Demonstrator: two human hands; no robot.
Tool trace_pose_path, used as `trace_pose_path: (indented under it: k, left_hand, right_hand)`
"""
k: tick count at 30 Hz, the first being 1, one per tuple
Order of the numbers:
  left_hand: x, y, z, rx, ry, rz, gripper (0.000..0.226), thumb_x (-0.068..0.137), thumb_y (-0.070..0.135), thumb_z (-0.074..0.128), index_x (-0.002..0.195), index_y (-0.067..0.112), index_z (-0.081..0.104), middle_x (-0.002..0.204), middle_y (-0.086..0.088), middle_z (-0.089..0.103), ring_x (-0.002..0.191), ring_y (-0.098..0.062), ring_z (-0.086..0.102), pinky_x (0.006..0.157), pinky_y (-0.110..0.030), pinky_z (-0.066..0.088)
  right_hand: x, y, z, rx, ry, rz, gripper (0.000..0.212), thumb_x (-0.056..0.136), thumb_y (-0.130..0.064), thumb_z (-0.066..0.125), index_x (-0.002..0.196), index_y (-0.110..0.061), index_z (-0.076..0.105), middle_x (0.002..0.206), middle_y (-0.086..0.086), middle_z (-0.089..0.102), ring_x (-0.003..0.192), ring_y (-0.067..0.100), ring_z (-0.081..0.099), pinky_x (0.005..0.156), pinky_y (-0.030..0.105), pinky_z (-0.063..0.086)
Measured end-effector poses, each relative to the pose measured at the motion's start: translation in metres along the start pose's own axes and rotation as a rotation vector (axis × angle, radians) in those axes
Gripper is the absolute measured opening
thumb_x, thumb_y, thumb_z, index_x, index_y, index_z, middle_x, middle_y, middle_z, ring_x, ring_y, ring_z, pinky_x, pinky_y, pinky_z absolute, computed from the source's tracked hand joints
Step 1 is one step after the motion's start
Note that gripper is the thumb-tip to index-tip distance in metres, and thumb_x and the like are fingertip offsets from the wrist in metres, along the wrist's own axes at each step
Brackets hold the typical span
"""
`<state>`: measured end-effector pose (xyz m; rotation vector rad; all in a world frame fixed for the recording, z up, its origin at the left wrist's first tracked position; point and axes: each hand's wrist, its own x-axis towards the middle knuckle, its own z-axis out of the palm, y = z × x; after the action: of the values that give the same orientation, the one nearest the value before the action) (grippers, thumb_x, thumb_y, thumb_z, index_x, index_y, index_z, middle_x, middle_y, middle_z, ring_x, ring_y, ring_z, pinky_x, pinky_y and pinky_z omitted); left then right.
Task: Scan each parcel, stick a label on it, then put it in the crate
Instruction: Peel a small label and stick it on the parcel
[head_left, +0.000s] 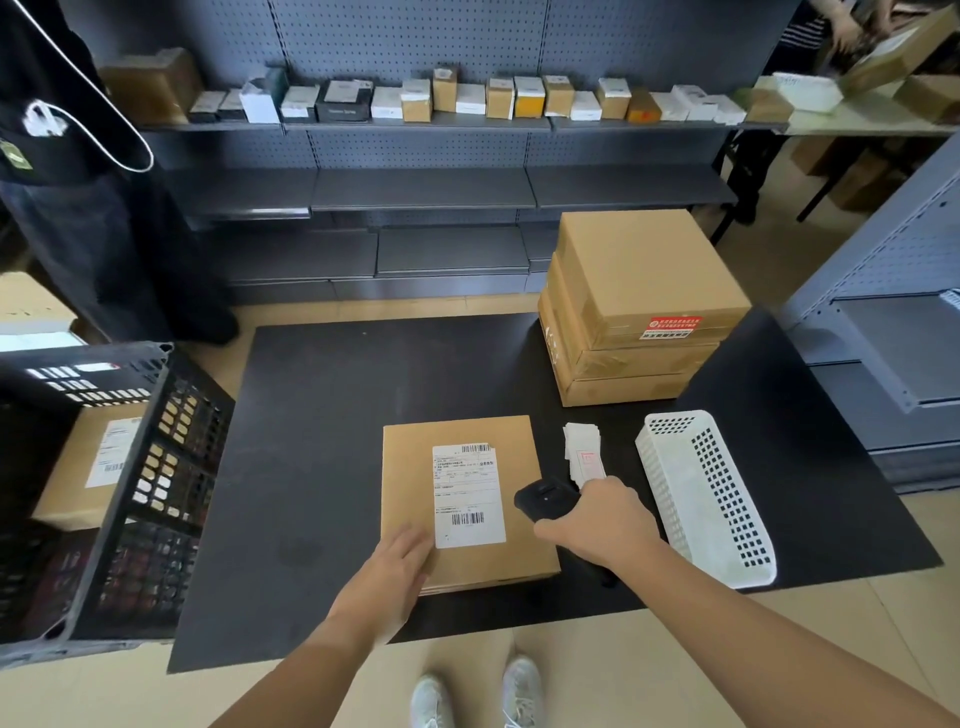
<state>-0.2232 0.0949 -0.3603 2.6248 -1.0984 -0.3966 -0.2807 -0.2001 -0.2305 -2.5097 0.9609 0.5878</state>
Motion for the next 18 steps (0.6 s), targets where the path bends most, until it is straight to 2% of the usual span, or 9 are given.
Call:
trace_pose_path:
  k: [2, 4, 7, 9, 11, 15, 18]
  left_hand:
    - [-0.001, 0.0, 0.0, 0.012, 0.035, 0.021, 0.052, 0.076, 0.02, 0.086, 0.125, 0.016, 0.067, 0.129, 0.0, 0.065, 0.119, -0.025, 0.065, 0.097, -0.034, 0.051]
    - [-0.001, 0.0, 0.002, -0.016, 0.067, 0.04, 0.051, 0.078, 0.022, 0.083, 0.126, 0.017, 0.065, 0.129, 0.003, 0.063, 0.119, -0.023, 0.064, 0.096, -0.031, 0.05]
    - [-0.003, -0.005, 0.007, -0.019, 0.111, 0.058, 0.04, 0.096, 0.032, 0.052, 0.132, 0.018, 0.06, 0.136, 0.006, 0.055, 0.126, -0.019, 0.055, 0.099, -0.029, 0.049]
    - [-0.004, -0.007, 0.01, -0.024, 0.132, 0.059, 0.047, 0.105, 0.042, 0.029, 0.134, 0.019, 0.058, 0.139, 0.006, 0.052, 0.13, -0.017, 0.048, 0.1, -0.028, 0.048]
    - [-0.004, -0.008, 0.012, -0.037, 0.147, 0.061, 0.057, 0.106, 0.048, 0.018, 0.134, 0.019, 0.058, 0.141, 0.006, 0.053, 0.133, -0.016, 0.045, 0.103, -0.025, 0.045]
    - [-0.005, -0.012, 0.019, -0.09, 0.146, 0.03, 0.058, 0.106, 0.05, 0.02, 0.137, 0.018, 0.057, 0.144, 0.005, 0.052, 0.137, -0.016, 0.042, 0.114, -0.015, 0.025]
    - [-0.006, -0.012, 0.02, -0.136, 0.135, 0.02, 0.055, 0.106, 0.049, 0.024, 0.138, 0.016, 0.056, 0.145, 0.004, 0.051, 0.138, -0.017, 0.042, 0.116, -0.018, 0.025]
  right_hand:
    - [0.005, 0.011, 0.007, 0.041, 0.017, 0.04, 0.084, 0.052, -0.073, 0.065, 0.117, -0.02, 0.059, 0.101, -0.004, 0.053, 0.089, 0.013, 0.058, 0.071, 0.028, 0.058]
    - [0.013, 0.025, 0.016, 0.05, 0.031, 0.076, 0.086, 0.048, -0.074, 0.061, 0.116, -0.02, 0.061, 0.1, -0.003, 0.051, 0.091, 0.015, 0.058, 0.077, 0.032, 0.059]
    - [0.028, 0.043, 0.032, 0.052, 0.044, 0.131, 0.084, 0.054, -0.074, 0.065, 0.118, -0.019, 0.059, 0.105, 0.0, 0.052, 0.098, 0.021, 0.058, 0.082, 0.035, 0.057]
    - [0.038, 0.051, 0.045, 0.051, 0.045, 0.157, 0.084, 0.059, -0.074, 0.068, 0.12, -0.018, 0.056, 0.108, 0.002, 0.053, 0.102, 0.023, 0.059, 0.079, 0.033, 0.053]
    - [0.048, 0.056, 0.06, 0.045, 0.042, 0.168, 0.082, 0.063, -0.073, 0.069, 0.12, -0.016, 0.054, 0.111, 0.003, 0.054, 0.105, 0.023, 0.059, 0.076, 0.032, 0.049]
    - [0.059, 0.064, 0.087, 0.056, 0.041, 0.187, 0.078, 0.066, -0.072, 0.071, 0.118, -0.015, 0.055, 0.114, 0.003, 0.055, 0.107, 0.024, 0.059, 0.077, 0.033, 0.049]
    - [0.062, 0.071, 0.098, 0.045, 0.06, 0.189, 0.077, 0.068, -0.073, 0.072, 0.116, -0.016, 0.053, 0.113, 0.003, 0.054, 0.106, 0.023, 0.059, 0.077, 0.033, 0.051]
